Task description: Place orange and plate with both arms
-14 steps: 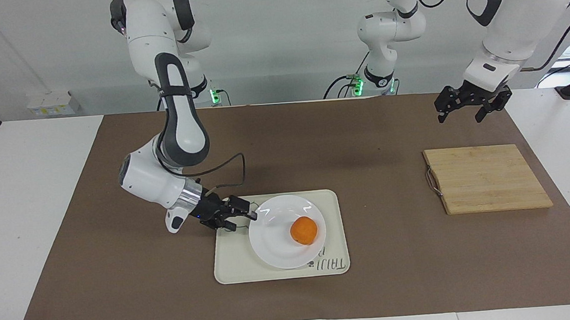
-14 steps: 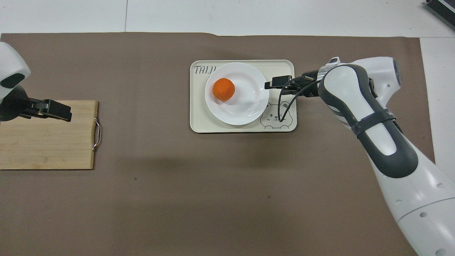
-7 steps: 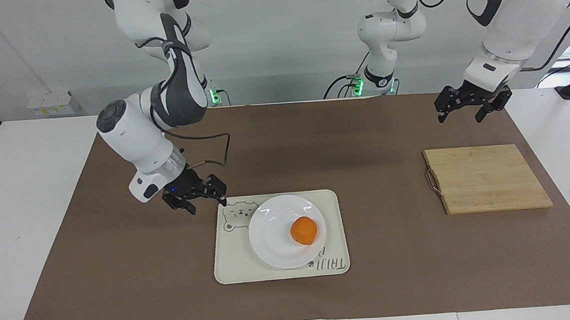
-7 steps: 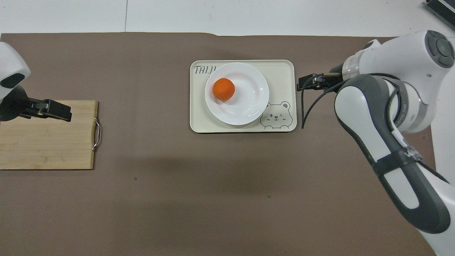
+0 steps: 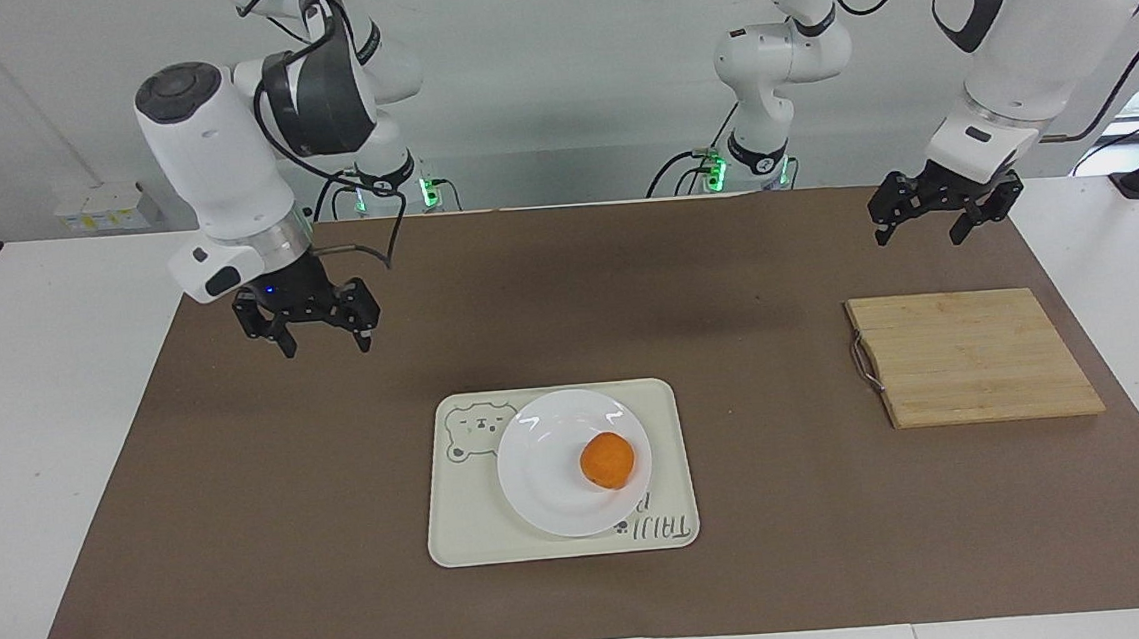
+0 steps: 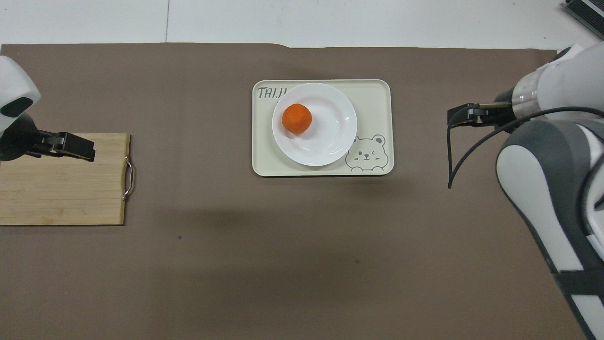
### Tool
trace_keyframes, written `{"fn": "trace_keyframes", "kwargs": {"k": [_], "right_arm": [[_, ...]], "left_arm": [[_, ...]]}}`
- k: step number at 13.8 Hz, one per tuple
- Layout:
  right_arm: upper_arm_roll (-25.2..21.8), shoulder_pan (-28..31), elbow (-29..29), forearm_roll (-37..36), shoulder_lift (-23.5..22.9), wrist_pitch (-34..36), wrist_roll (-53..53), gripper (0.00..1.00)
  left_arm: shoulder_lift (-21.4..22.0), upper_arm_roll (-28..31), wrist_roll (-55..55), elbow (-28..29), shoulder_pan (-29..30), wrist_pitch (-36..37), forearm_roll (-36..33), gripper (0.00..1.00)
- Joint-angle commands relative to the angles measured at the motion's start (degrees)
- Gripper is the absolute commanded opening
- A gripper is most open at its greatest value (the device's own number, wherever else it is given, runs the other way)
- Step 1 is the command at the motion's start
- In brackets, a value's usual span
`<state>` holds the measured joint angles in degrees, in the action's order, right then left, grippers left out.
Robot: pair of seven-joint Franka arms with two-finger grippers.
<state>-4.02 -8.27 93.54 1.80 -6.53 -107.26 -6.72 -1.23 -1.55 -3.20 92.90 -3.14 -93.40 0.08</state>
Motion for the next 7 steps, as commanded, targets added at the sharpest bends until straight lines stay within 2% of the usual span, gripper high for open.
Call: {"fn": "trace_keyframes", "kwargs": {"k": [1, 7], "right_arm": [[0.2, 2.5, 0.8, -1.6, 4.6, 4.6, -1.3, 1.0], [0.1, 5.3, 0.6, -2.6, 11.8, 15.0, -1.4, 1.0]], "left_arm": [[0.3, -0.5, -0.5, -0.2, 0.6, 0.5, -1.2, 1.0], [0.3, -0.5, -0.5, -0.2, 0.5, 0.5, -1.2, 1.0]]}}
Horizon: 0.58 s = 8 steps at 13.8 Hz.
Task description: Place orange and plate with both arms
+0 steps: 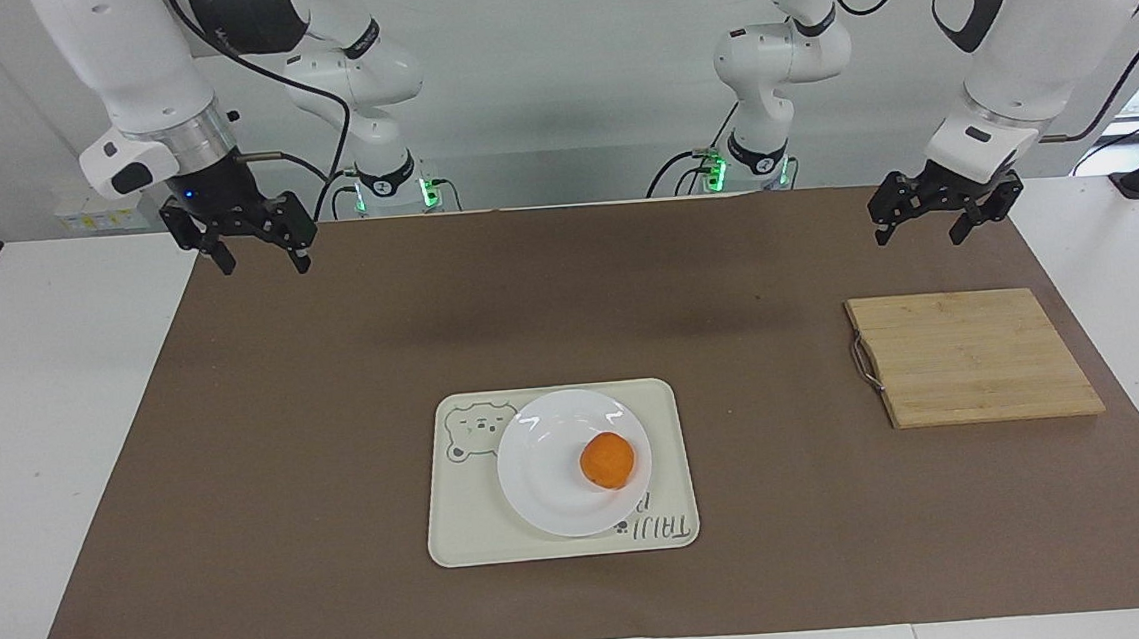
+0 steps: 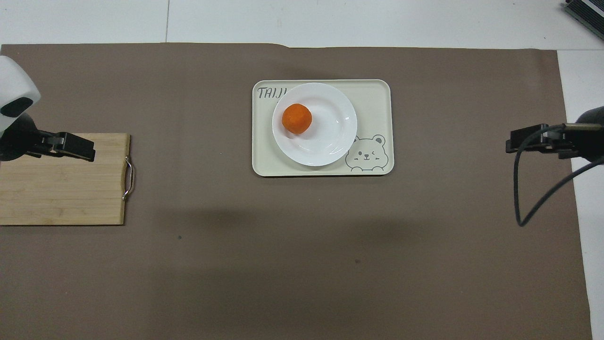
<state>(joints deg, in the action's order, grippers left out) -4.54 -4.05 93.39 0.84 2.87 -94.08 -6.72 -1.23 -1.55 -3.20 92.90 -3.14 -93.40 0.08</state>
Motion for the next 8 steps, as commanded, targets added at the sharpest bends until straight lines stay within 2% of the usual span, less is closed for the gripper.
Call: {"fn": "trace_keyframes", "kwargs": {"k": [1, 8], "right_arm": [[0.8, 1.8, 0.9, -1.2, 3.1, 2.7, -1.4, 1.0], [1.0, 1.5, 1.4, -1.4, 3.9, 3.3, -0.6, 1.0]], "left_arm": [[0.3, -0.5, -0.5, -0.2, 0.6, 0.5, -1.2, 1.0], [0.3, -0.5, -0.6, -0.2, 0.6, 0.5, -1.2, 1.0]]}}
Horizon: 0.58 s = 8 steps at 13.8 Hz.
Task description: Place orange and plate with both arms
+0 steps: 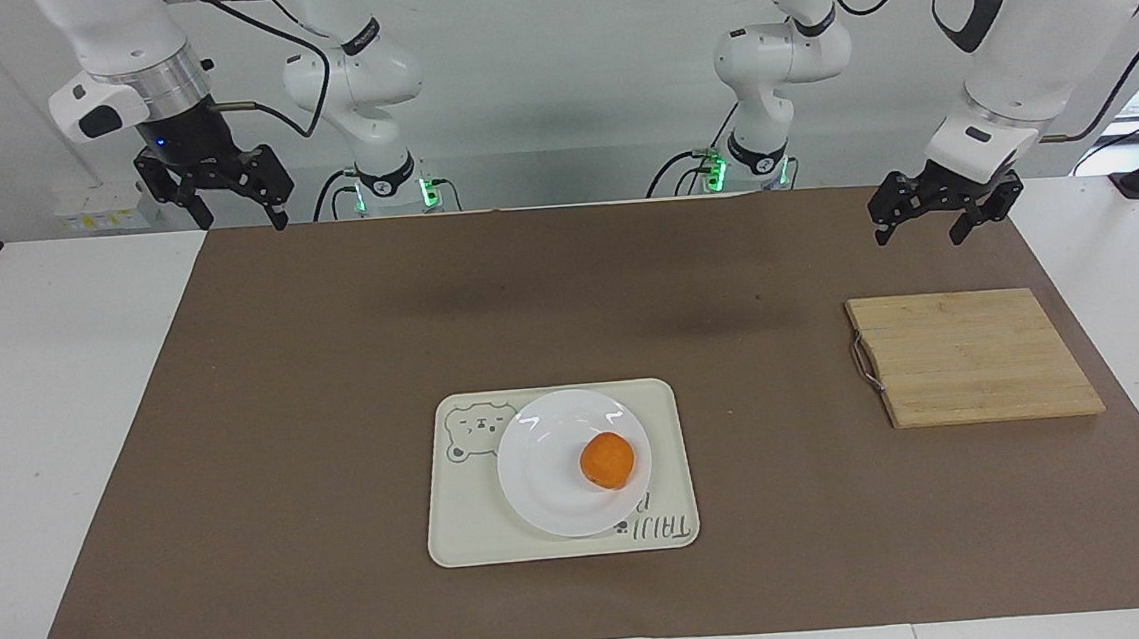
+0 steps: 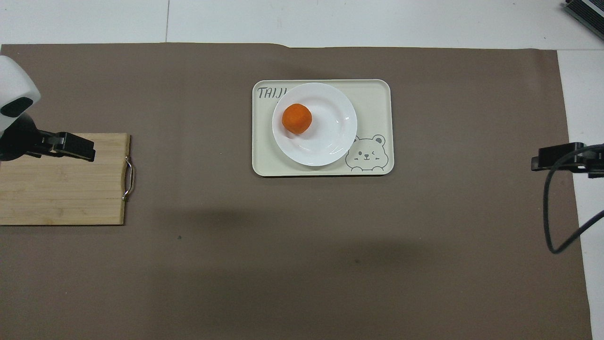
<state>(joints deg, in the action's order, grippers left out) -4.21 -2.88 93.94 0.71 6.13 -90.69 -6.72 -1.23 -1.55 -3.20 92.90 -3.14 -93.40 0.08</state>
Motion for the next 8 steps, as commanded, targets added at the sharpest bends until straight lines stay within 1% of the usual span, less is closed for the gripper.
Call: {"fn": "trace_keyframes", "kwargs": {"k": [1, 4, 6, 8], "right_arm": [[0.5, 0.8, 1.2, -1.3, 0.8, -0.1, 0.0, 1.0], [0.4, 0.8, 0.9, -1.5, 0.7, 0.2, 2.4, 1.0], [0.6, 0.3, -0.9, -1.7, 0.4, 3.5, 4.3, 1.0], [0.6, 0.2, -1.5, -3.1, 0.3, 4.2, 7.1, 1.0]], "left_arm": [[0.4, -0.5, -0.5, -0.2, 0.6, 0.5, -1.2, 1.0], [0.4, -0.5, -0.5, -0.2, 0.6, 0.5, -1.2, 1.0], [0.4, -0.5, -0.5, -0.2, 0.6, 0.5, -1.2, 1.0], [0.4, -0.5, -0.6, -0.2, 0.6, 0.5, -1.2, 1.0]]}}
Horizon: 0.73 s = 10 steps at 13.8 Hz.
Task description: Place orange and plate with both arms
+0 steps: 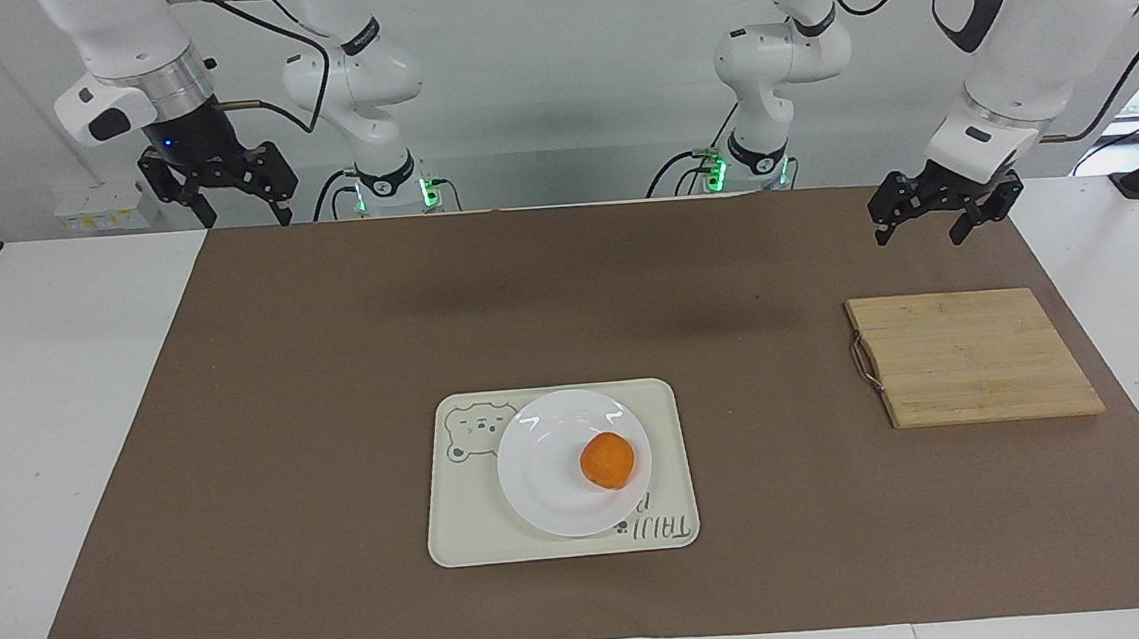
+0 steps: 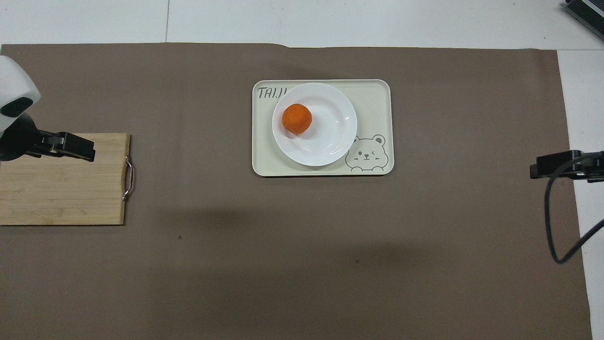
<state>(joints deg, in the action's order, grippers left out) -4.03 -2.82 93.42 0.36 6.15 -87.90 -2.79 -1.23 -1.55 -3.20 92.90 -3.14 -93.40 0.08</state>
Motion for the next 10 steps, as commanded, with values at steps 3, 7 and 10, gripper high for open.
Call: {"fn": "trace_keyframes", "kwargs": {"k": [3, 7, 10], "right_arm": [[0.7, 0.4, -3.1, -4.5, 0.1, 3.8, 3.8, 1.0], [0.5, 0.5, -2.0, -3.4, 0.6, 2.5, 3.4, 1.0], [0.5, 0.6, -1.8, -3.3, 0.6, 2.5, 3.4, 1.0]], "left_arm": [[0.3, -0.5, -0.5, -0.2, 0.5, 0.5, -1.1, 1.0], [0.3, -0.5, -0.5, -0.2, 0.6, 0.5, -1.2, 1.0], [0.3, -0.5, -0.5, -0.2, 0.6, 0.5, -1.2, 1.0]]}}
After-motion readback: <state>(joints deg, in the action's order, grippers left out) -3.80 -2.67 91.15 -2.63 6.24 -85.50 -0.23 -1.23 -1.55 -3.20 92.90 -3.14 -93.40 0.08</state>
